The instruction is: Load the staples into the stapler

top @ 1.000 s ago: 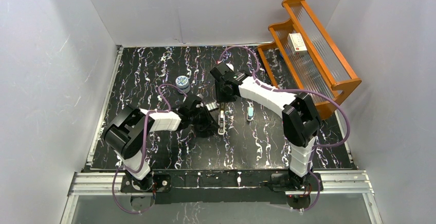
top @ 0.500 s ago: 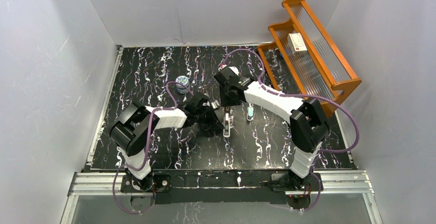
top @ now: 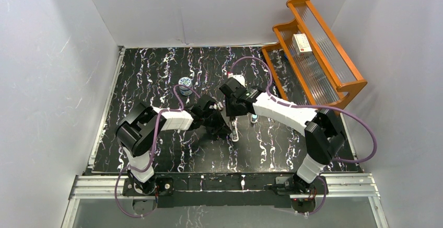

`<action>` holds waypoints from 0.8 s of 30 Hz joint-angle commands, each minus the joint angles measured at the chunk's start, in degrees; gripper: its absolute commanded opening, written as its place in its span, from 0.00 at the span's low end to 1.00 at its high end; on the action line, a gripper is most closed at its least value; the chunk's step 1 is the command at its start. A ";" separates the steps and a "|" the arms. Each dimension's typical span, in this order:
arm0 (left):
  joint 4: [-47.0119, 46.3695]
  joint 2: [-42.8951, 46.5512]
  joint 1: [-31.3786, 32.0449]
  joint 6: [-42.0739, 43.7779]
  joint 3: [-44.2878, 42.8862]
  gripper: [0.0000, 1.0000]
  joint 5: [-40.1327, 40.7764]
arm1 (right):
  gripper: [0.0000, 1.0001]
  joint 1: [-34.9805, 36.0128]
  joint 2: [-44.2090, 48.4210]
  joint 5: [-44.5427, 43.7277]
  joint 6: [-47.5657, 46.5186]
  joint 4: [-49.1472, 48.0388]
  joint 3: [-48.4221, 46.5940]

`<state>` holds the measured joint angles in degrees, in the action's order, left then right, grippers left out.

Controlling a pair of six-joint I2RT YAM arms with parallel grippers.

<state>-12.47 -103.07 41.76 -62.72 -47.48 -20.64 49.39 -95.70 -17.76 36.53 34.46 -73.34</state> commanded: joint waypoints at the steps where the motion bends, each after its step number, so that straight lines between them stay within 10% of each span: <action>1: 1.70 -4.64 2.55 -0.35 1.08 0.01 1.29 | 0.26 3.80 1.08 9.76 8.06 4.17 3.53; 17: 2.44 -5.35 2.54 -1.00 -0.46 0.04 1.30 | 0.25 7.09 3.99 9.48 11.10 6.89 8.04; 24: 2.10 -3.43 2.45 -0.31 0.02 0.11 1.83 | 0.47 7.57 3.20 9.43 9.88 6.75 8.63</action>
<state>-14.33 -105.54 42.70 -64.55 -48.73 -23.35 54.70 -93.25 -15.51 44.88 41.25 -64.58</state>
